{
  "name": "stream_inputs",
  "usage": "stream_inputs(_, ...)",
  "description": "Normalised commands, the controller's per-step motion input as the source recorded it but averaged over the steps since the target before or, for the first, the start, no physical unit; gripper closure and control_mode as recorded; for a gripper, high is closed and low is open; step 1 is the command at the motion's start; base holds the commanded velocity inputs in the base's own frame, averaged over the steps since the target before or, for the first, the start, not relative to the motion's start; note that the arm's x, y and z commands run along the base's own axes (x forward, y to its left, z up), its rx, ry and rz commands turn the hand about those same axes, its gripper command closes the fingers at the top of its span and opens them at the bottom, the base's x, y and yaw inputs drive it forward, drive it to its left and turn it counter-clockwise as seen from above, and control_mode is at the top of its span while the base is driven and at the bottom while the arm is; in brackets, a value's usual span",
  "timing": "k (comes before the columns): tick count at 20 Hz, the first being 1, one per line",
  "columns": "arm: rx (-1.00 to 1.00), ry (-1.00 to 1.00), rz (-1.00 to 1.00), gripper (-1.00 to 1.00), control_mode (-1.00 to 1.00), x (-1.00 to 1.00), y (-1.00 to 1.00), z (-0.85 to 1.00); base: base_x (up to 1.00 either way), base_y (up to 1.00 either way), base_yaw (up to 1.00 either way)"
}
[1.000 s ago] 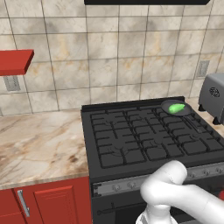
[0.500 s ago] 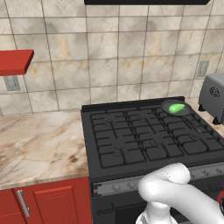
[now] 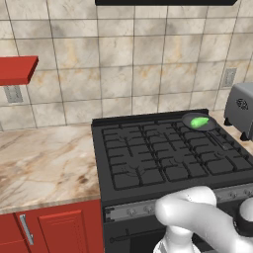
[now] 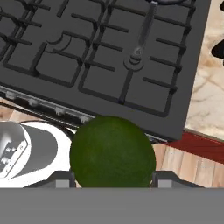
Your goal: Put the corn and lime in the pan. Then turn on the rear right burner and set the heat to medium.
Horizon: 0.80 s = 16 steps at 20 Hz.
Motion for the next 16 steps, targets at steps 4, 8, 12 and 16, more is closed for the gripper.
stream_inputs(4,0.02,0.25,-0.05,1.0,-1.0,0.63,0.57,0.05,0.0,0.0,0.0)
stream_inputs(8,0.0,0.18,-0.01,1.0,-1.0,0.99,0.67,0.0,0.0,0.0,0.0)
stream_inputs(12,0.01,0.11,0.0,1.0,-1.0,0.99,0.58,0.0,0.0,0.0,0.0)
stream_inputs(16,0.04,0.06,0.0,1.0,-1.0,1.0,0.25,0.0,0.0,0.0,0.0)
